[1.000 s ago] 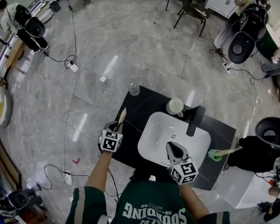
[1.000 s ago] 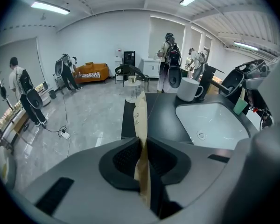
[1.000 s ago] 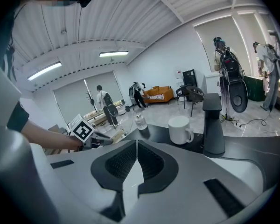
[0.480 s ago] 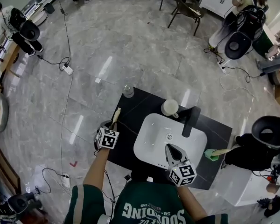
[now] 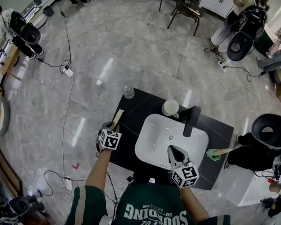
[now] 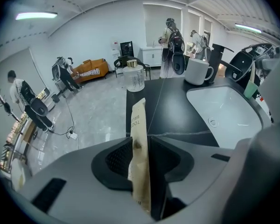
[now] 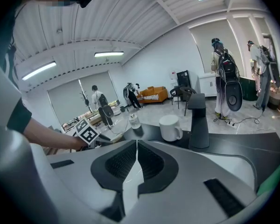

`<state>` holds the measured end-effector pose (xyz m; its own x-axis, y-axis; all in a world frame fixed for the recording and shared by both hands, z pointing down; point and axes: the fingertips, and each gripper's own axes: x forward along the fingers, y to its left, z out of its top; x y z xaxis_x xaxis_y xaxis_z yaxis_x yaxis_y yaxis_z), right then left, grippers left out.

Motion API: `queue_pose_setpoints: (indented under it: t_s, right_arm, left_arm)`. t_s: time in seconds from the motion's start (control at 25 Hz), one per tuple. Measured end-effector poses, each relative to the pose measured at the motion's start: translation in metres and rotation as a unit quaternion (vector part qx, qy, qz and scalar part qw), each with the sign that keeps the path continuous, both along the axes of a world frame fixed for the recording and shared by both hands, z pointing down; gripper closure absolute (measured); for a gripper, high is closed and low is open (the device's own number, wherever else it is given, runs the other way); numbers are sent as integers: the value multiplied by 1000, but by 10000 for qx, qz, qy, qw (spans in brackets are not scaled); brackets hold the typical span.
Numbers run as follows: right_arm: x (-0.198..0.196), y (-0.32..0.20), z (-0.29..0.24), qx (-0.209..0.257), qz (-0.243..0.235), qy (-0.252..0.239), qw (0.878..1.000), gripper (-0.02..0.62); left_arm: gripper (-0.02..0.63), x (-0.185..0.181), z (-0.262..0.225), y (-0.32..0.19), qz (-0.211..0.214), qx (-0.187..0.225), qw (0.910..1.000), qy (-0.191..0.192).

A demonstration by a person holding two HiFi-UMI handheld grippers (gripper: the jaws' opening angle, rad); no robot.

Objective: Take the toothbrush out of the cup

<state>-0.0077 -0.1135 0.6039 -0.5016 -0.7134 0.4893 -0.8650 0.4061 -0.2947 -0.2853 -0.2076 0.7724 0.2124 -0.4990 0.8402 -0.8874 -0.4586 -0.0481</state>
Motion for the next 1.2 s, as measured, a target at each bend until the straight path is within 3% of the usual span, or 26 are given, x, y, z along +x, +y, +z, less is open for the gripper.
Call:
queue_pose_setpoints:
  t_s: [0.36, 0.96, 1.2]
  right_arm:
    - [-4, 10, -6, 86, -31, -11, 10000, 554]
    - [0, 40, -31, 381, 260, -46, 9989, 554]
    - [11, 57, -37, 513, 540, -56, 9972, 554]
  left_arm:
    - [474, 8, -25, 5, -95, 247, 9992, 313]
    - [474, 49, -96, 20, 361, 1053, 9916, 665]
    - [477, 75, -102, 36, 568, 1138, 9881, 861]
